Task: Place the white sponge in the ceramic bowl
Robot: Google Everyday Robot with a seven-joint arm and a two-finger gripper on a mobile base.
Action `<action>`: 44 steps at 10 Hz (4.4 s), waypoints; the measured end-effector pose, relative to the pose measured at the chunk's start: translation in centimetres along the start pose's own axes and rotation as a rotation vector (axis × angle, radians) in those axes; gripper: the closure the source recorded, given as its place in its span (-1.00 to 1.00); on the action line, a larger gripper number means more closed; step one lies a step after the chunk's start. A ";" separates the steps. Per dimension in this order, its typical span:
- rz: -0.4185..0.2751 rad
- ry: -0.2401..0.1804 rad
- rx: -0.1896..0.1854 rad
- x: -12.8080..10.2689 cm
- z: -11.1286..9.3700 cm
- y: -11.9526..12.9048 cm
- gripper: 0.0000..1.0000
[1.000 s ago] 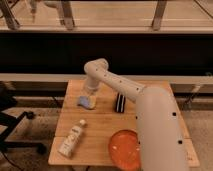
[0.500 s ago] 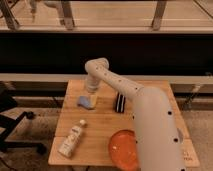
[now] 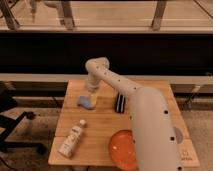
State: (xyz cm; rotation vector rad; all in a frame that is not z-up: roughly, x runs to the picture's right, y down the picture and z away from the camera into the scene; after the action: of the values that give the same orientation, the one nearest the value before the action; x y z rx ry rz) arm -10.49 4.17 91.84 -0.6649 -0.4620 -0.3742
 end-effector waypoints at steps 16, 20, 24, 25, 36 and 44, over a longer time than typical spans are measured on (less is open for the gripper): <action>0.001 -0.014 -0.070 1.3 2.4 -0.8 -0.60; 0.004 -0.013 -0.082 1.6 2.6 -1.0 -0.60; 0.009 -0.013 -0.091 1.9 2.8 -1.0 -0.60; 0.011 -0.013 -0.094 2.1 2.8 -1.0 -0.60; 0.027 -0.025 -0.127 2.9 2.9 -0.9 -0.90; 0.035 -0.036 -0.144 3.0 3.2 -0.9 -0.90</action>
State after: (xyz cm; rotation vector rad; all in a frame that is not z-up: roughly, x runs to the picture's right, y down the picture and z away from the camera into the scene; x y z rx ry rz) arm -9.29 5.07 96.06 -0.8199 -0.4602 -0.3649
